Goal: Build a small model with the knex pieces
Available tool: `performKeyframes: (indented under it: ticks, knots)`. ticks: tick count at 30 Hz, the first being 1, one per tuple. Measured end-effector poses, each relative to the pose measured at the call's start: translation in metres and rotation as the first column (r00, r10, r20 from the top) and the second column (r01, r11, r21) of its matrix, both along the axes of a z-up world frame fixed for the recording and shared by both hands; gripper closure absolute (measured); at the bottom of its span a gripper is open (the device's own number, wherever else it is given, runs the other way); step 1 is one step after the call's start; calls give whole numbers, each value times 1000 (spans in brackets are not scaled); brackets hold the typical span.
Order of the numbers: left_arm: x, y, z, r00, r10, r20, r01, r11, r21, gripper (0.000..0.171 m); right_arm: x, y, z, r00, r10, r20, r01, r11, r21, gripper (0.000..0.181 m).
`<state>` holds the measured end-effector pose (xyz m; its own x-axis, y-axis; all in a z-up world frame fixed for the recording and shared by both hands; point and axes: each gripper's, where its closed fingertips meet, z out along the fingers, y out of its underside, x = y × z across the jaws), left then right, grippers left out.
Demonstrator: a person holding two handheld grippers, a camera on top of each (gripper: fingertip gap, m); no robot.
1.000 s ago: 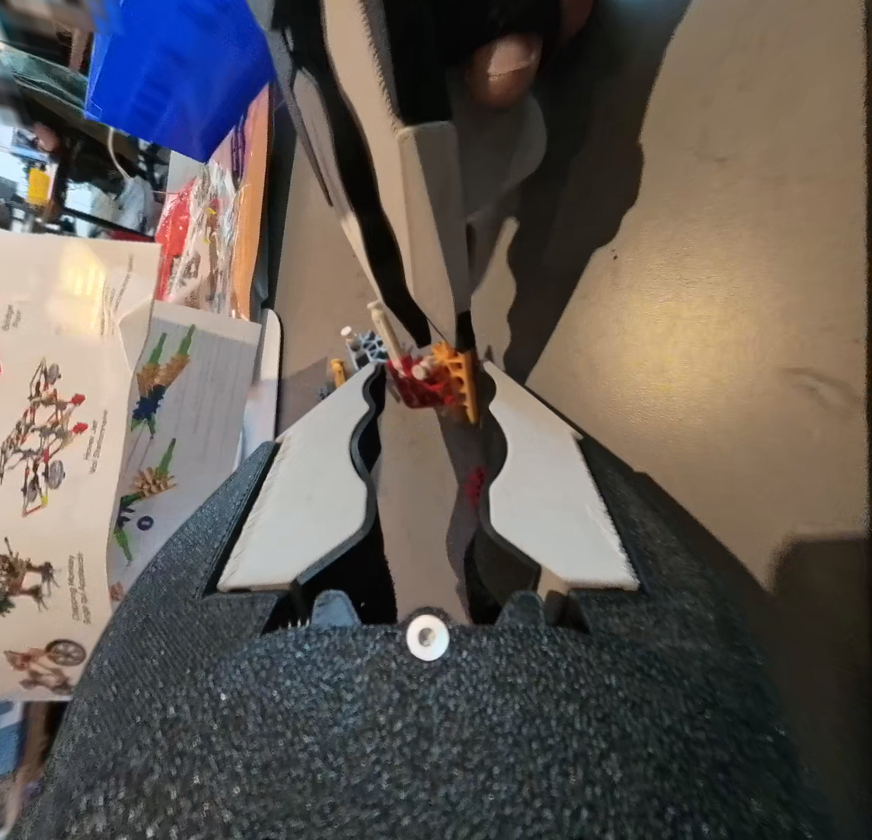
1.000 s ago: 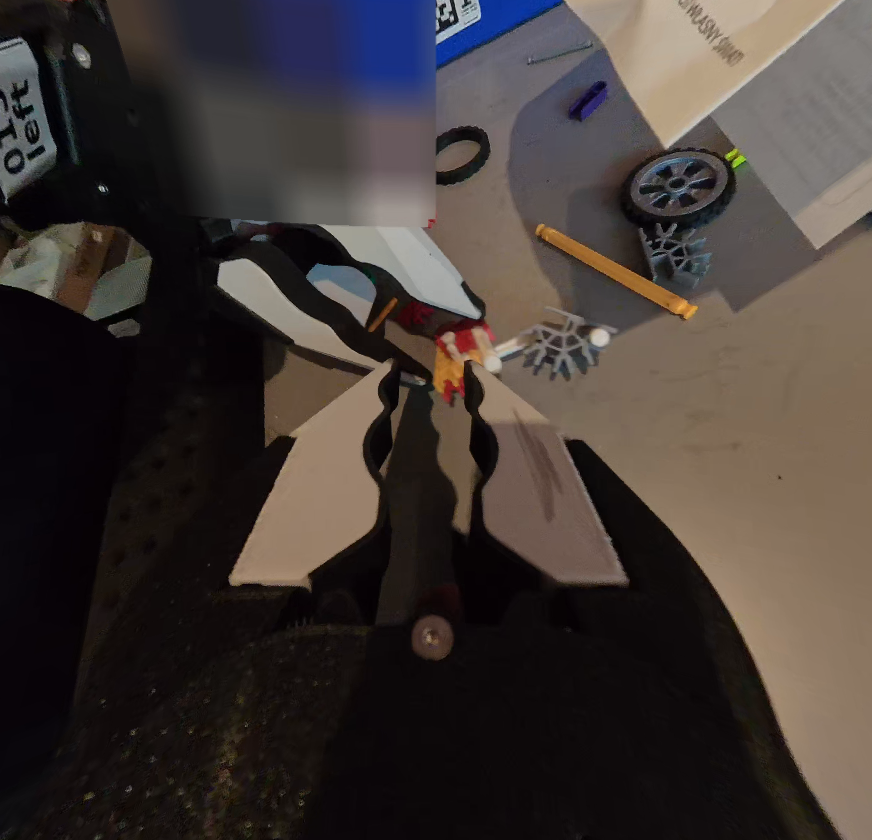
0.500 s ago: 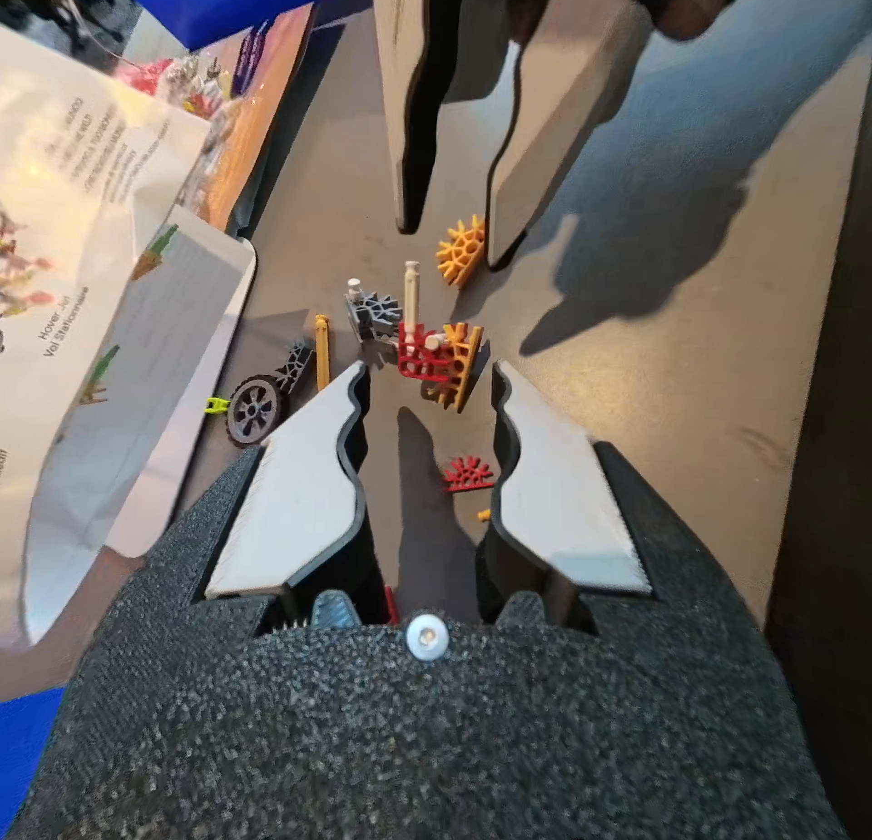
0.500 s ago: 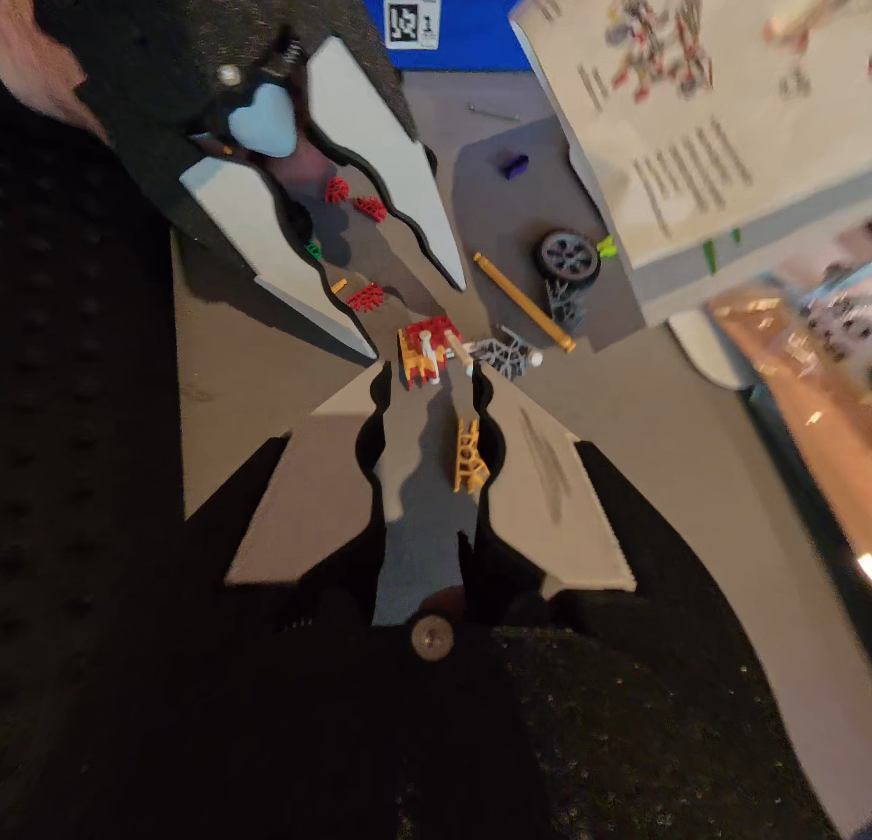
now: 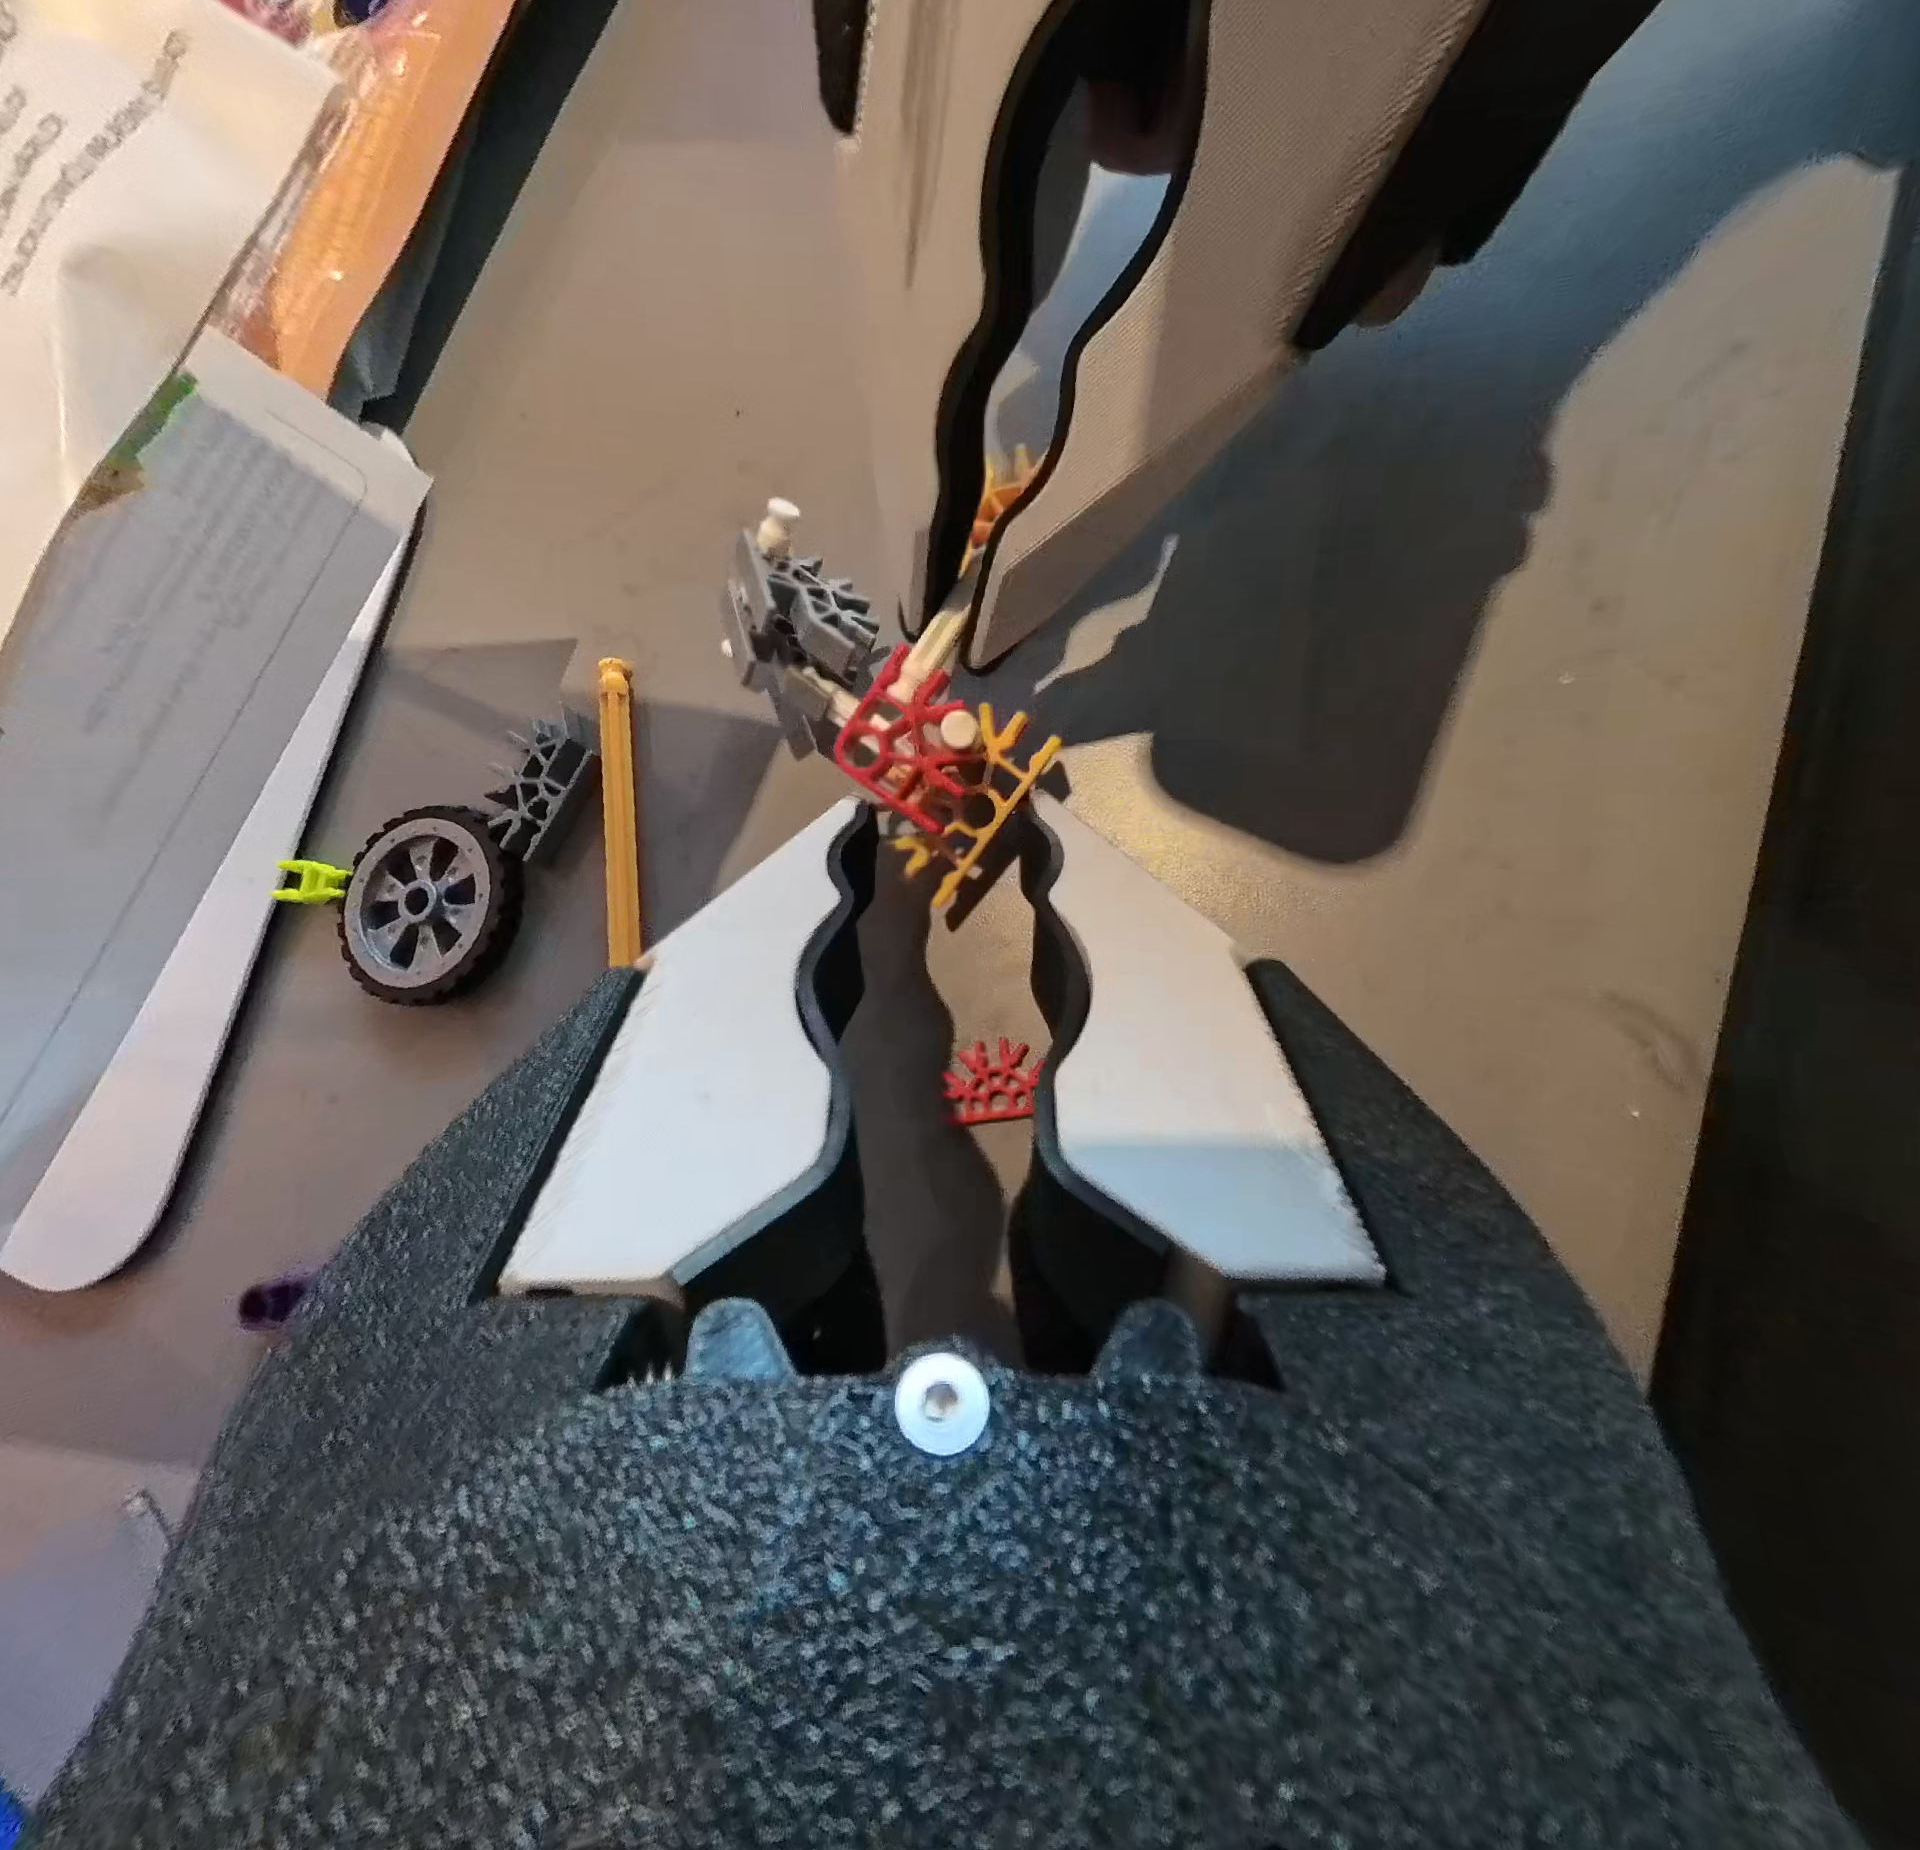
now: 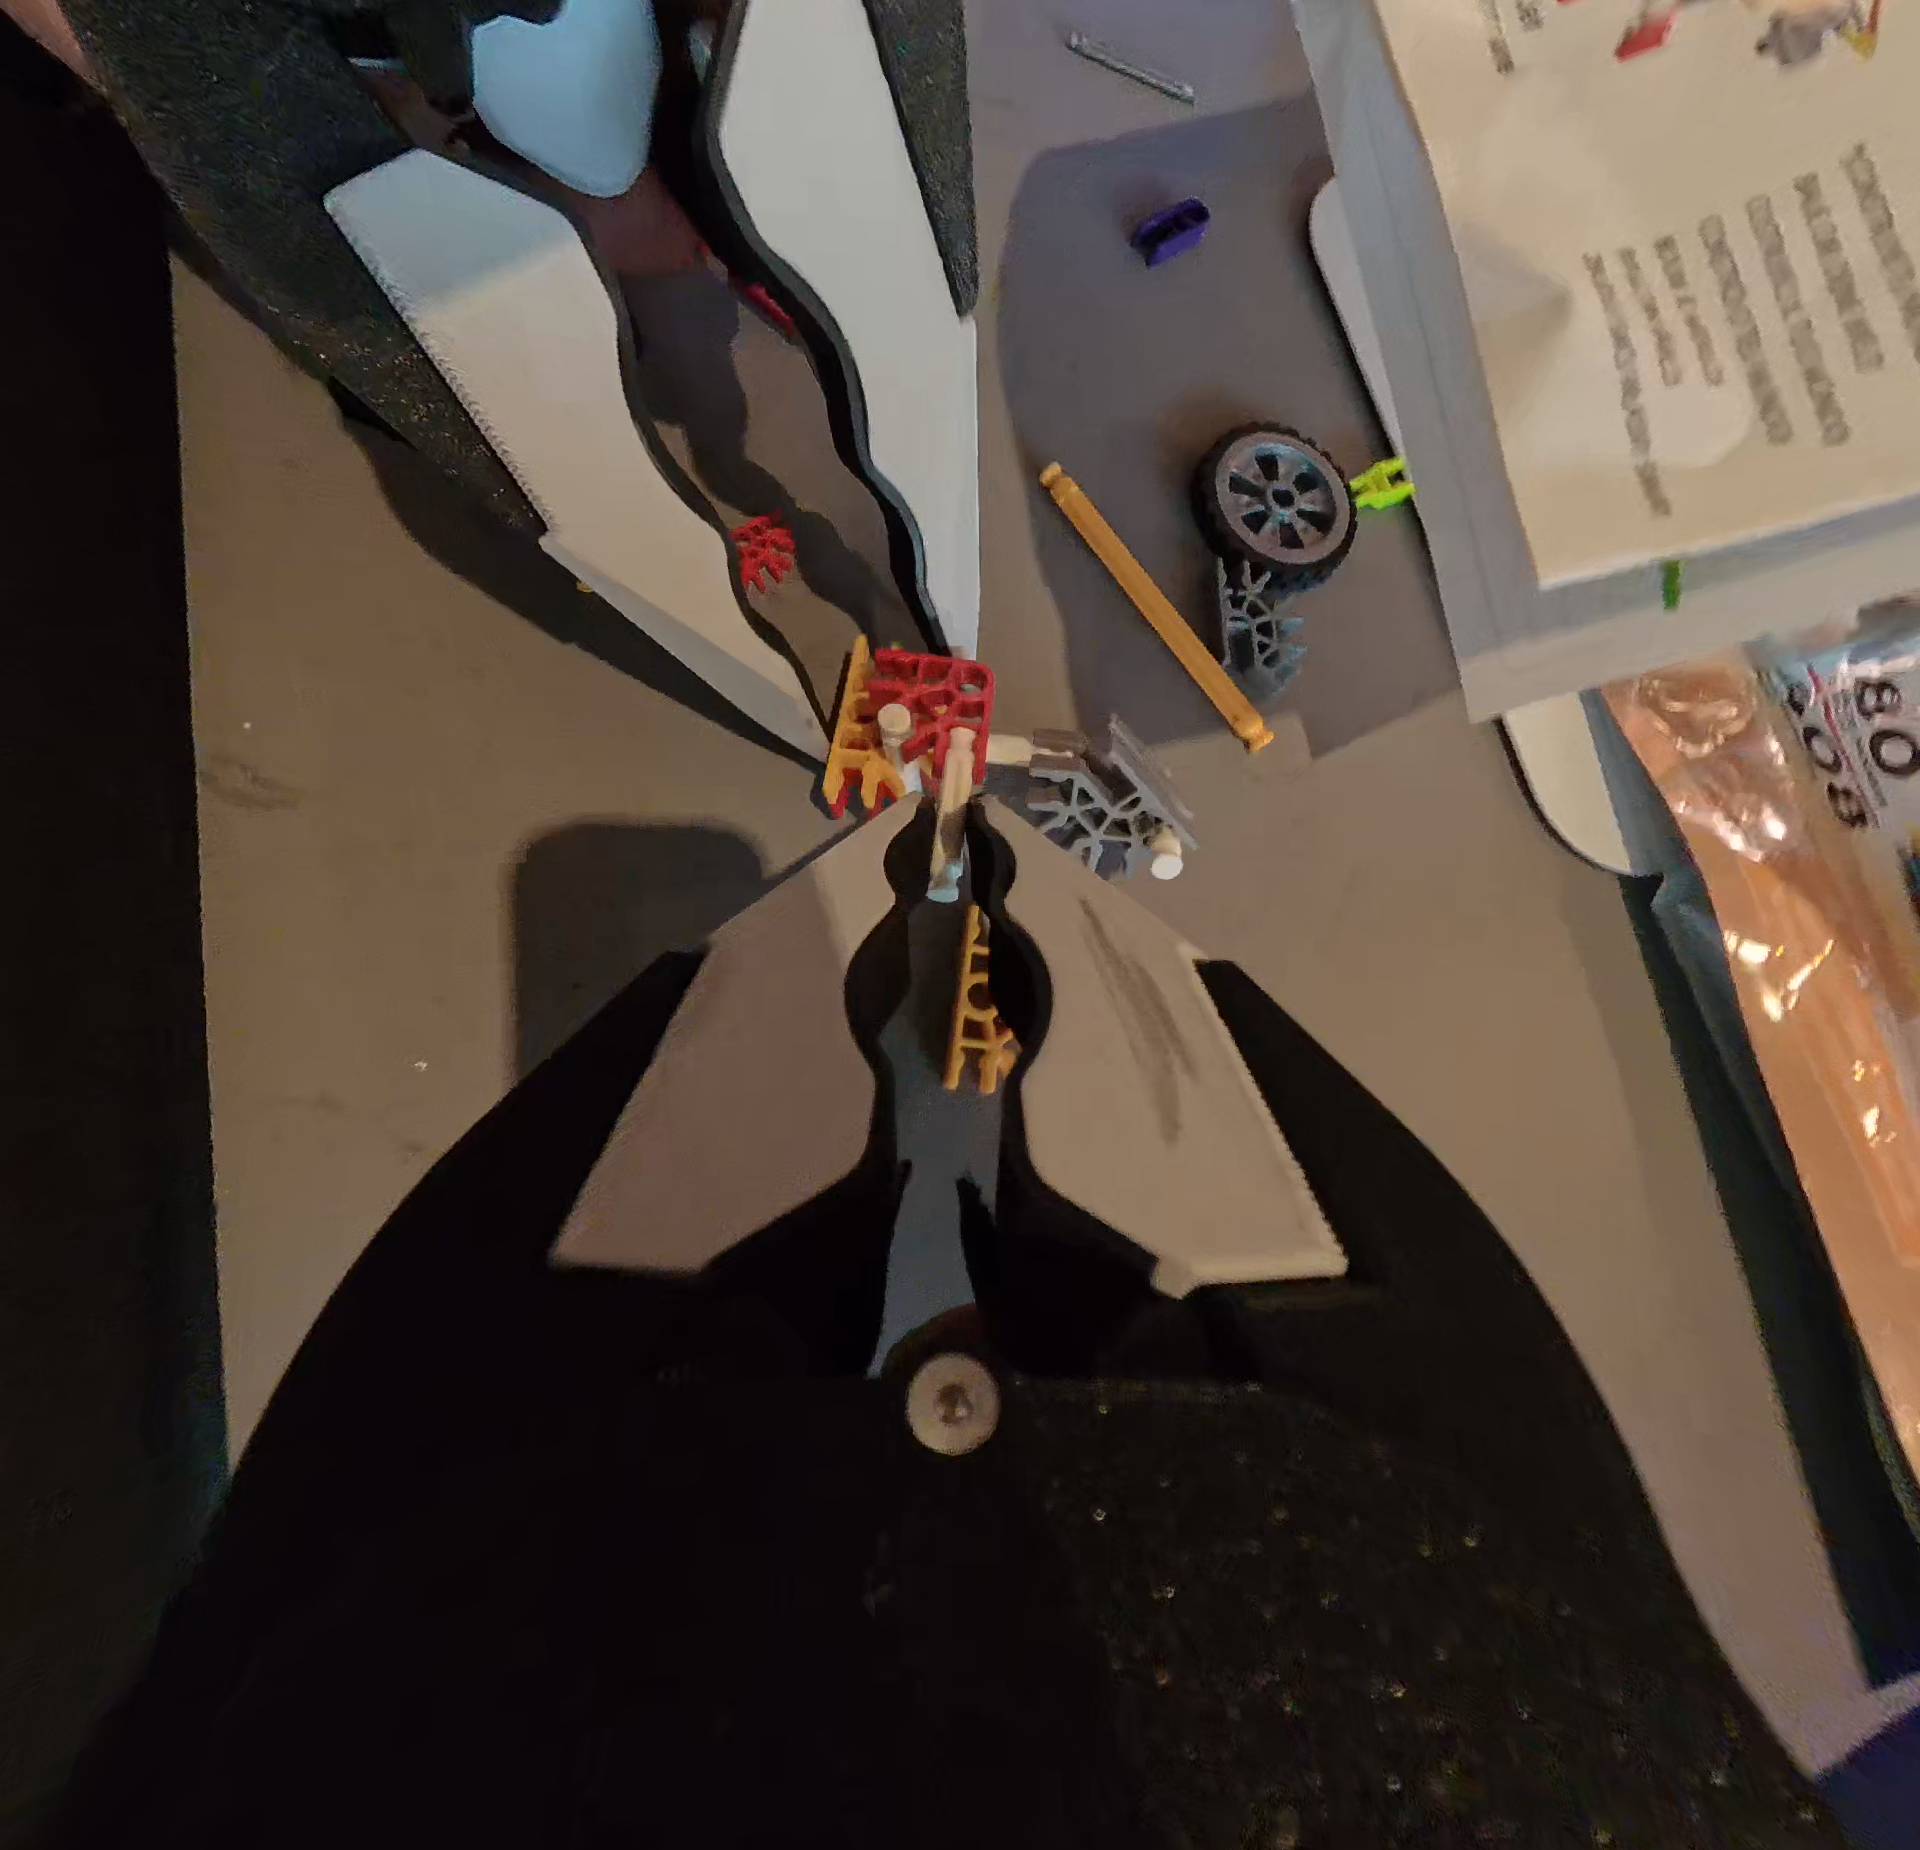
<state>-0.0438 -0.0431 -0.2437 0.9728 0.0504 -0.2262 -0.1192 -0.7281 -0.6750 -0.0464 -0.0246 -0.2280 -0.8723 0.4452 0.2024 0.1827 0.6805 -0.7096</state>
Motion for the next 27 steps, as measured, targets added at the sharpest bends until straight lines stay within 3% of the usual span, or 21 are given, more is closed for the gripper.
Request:
performKeyframes:
  ticks: [6, 11, 14, 20, 27]
  knots:
    - [4, 6, 2, 997, -46, -69, 46, 999, -6, 147, 13, 9, -5, 997, -76, 0, 75, 996, -42, 173]
    - [4, 10, 2, 985, -84, -153, 81, 996, -23, 151, 19, 5, -2, 999, -14, -41, 14, 1000, -6, 142]
    - [5, 12, 0, 981, -106, -161, 101, 994, -34, 154, 16, 3, 2, 994, 56, -96, -51, 997, 52, 136]
    - [6, 19, 5, 963, -150, -222, 145, 989, -40, 157, 15, 9, 4, 989, 146, -21, -142, 982, 121, 140]
    - [15, 29, 0, 949, -235, -211, 224, 972, -76, 157, 24, 17, -2, 991, 129, 41, -133, 985, 114, 142]
